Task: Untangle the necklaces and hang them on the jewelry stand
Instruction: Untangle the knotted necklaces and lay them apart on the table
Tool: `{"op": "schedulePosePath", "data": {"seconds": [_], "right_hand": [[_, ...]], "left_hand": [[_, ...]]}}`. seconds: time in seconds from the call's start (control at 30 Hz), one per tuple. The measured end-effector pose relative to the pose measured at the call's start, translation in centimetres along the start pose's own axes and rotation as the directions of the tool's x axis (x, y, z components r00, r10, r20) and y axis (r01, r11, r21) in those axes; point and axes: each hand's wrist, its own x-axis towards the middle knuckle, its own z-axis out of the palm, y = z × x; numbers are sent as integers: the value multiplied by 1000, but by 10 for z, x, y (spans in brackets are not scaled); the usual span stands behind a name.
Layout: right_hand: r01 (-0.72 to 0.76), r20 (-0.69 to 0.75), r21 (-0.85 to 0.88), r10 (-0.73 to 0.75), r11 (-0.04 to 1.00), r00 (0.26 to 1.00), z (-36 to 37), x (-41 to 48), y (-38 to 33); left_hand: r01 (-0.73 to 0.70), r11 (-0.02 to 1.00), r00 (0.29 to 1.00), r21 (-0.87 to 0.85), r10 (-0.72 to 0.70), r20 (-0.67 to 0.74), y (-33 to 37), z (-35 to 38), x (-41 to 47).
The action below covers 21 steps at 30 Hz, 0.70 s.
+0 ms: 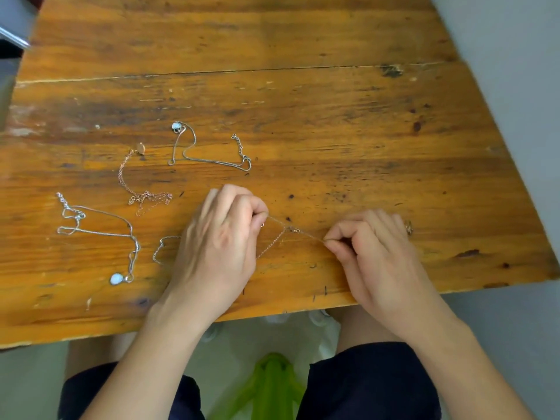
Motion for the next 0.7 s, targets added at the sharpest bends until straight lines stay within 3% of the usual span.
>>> {"op": "schedulePosePath", "data": {"seconds": [0.37,0.57,0.7], "right_hand": [[146,151,-54,-136,988,979,2,-3,-1],[69,132,-63,-60,996,989,3,-3,0],[-44,36,-45,46,998,998,3,-5,2]], "left_hand": [[130,989,985,74,-120,-126,-3,0,-5],[146,985,981,90,-132,-144,-1,2,-5],[76,997,978,-20,-78,-193,-4,-1,-7]]}}
